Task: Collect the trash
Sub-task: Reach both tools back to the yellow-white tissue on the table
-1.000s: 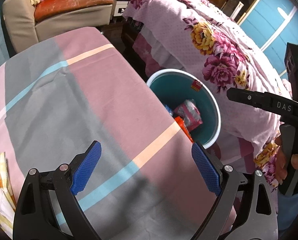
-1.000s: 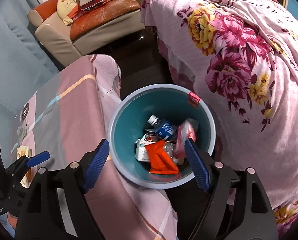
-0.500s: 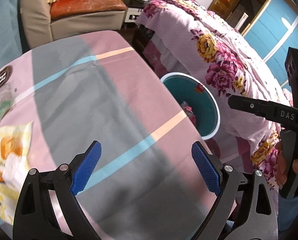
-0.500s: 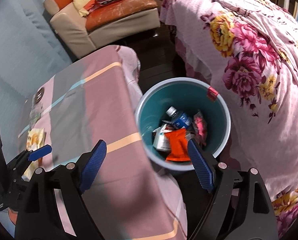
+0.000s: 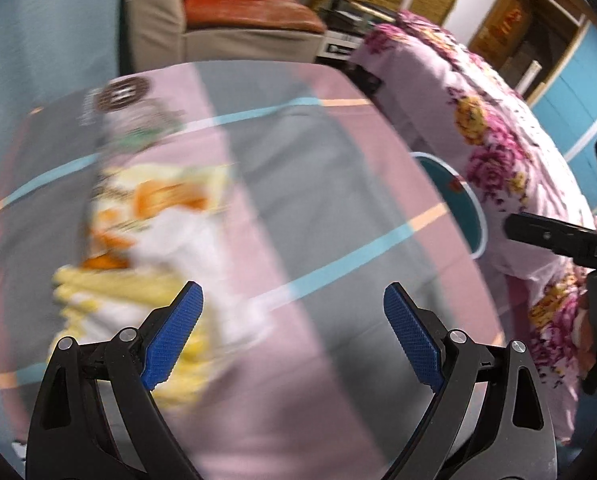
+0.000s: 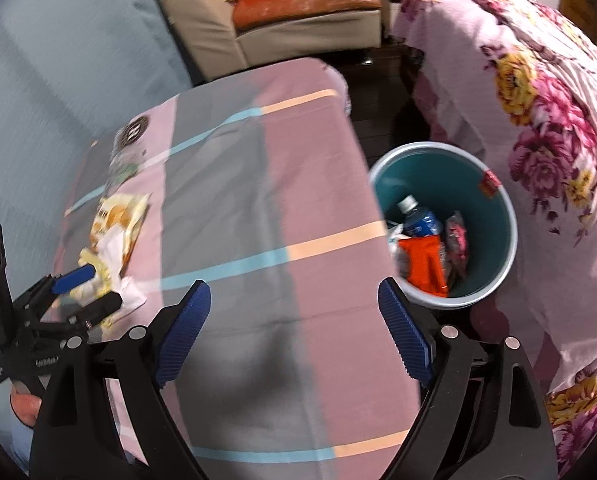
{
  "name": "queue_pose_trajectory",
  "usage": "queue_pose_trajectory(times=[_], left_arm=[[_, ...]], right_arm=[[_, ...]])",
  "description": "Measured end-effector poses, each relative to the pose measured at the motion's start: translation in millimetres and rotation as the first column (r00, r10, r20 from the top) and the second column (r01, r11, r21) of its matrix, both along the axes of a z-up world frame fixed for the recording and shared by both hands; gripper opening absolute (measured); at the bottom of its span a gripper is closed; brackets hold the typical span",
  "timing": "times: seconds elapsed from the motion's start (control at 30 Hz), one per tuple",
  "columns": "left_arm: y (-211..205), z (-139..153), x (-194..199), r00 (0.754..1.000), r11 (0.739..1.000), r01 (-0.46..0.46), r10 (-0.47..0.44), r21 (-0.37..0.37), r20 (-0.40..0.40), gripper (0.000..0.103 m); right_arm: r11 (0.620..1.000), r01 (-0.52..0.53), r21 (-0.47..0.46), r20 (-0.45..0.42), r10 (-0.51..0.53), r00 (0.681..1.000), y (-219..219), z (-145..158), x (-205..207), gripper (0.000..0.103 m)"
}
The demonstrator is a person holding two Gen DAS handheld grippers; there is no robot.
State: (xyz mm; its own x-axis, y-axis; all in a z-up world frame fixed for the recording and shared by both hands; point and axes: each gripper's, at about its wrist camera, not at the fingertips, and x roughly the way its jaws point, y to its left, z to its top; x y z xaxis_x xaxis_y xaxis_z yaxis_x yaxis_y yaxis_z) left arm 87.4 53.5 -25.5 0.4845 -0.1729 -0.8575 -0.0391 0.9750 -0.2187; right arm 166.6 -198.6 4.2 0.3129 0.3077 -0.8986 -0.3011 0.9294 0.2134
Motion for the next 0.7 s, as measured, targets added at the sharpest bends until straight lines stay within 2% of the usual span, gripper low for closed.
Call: queue_pose_trajectory(times=[0.17,0.3,0.4,0.5,0.7], left_arm=[[52,-14,-27,0.995,0.995,-0.094,0.095,0.017,-0.045,0.092],[87,-27,-46,0.981,0.983,-0.179,0.175,-0.041,-0.086,0.092],[109,-38,-60,0.960,0.958,-0.267,0.255,-0.108,-0.115,0.092],[119,-47,-66,0.943,0.935,-0.322,0.303,-0.150,-0.137,0.092],[120,-51,-62,0.936,0.925,-0.345,0.327,-0.160,-0.128,0.092]], right_arm=[[0.997,-0.073,-0.018,-0.009,0.072,0.997,30,-3,-12,0.082],[0.994,-0.108,-0.025,-0.024,0.108,0.994,50,-7,-17,0.082],[0.991,-0.130,-0.027,-0.034,0.129,0.991,62,-11,-20,0.082],[0.989,-0.148,-0.029,-0.042,0.146,0.988,72,-14,-20,0.082],[0.986,-0.166,-0.030,-0.053,0.164,0.985,82,-19,-16,0.082]])
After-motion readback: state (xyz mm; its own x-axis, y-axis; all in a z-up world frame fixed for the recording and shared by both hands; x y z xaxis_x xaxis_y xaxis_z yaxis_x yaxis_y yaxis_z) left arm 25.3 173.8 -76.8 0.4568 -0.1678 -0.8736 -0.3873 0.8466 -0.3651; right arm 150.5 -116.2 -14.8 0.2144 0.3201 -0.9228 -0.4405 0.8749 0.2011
